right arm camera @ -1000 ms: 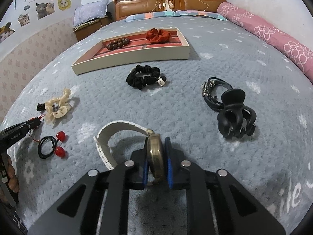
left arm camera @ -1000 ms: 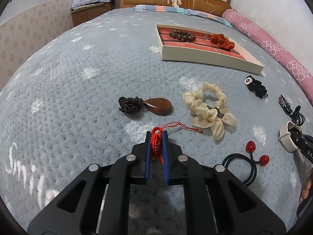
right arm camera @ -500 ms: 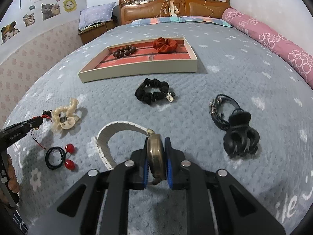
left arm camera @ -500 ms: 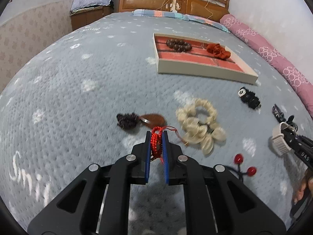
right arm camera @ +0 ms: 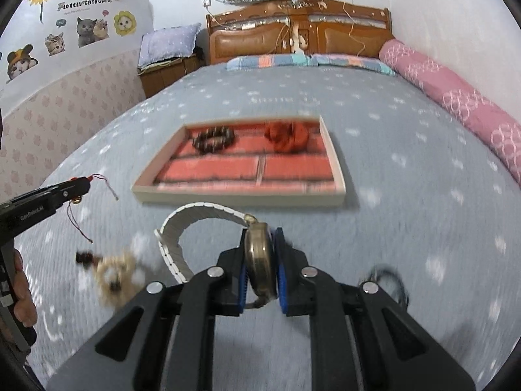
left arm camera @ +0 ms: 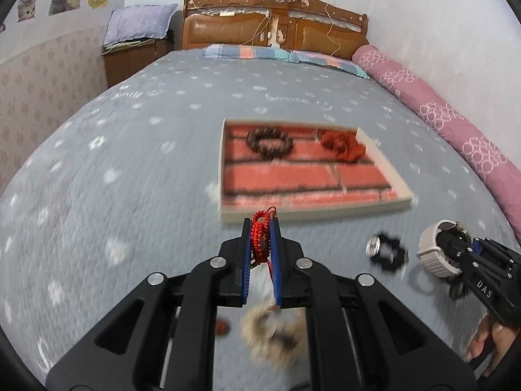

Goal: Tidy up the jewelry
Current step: 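Carry both items into the tray and open both tools to release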

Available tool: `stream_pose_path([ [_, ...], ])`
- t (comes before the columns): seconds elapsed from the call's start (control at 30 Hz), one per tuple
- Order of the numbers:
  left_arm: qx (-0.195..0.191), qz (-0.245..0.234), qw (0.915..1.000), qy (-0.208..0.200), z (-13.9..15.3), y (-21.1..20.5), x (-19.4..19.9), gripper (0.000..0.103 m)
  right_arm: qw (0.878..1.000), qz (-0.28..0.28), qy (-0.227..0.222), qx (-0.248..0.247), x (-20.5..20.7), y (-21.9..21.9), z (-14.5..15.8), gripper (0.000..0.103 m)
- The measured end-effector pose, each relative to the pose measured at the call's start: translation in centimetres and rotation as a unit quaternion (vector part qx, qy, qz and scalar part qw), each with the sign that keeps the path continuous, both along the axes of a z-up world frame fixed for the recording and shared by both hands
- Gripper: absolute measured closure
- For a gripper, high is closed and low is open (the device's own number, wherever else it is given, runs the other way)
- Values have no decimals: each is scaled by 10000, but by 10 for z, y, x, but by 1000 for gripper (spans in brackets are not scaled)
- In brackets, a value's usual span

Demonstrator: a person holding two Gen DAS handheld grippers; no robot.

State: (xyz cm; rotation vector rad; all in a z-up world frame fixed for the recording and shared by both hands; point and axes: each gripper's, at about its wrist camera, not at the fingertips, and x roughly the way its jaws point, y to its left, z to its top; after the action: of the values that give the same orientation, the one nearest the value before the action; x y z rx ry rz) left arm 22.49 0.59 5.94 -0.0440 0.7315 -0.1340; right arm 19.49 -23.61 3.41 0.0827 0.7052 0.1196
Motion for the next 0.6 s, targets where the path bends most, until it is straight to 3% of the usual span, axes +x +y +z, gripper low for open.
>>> stream_pose_path([
  [0.17,-89,-35,9999,88,5,-17,54,94,10000,-90,-17,10,56,-6,13,88],
  [0.4,-162,-7,9988,466,-12,-39,137,94,9995,-222,195,-131,132,-13,3,88],
  [0.6,173,19,9968,776,-44,-57,193,94,9981,-395,448,-162,187,-18,-18,88],
])
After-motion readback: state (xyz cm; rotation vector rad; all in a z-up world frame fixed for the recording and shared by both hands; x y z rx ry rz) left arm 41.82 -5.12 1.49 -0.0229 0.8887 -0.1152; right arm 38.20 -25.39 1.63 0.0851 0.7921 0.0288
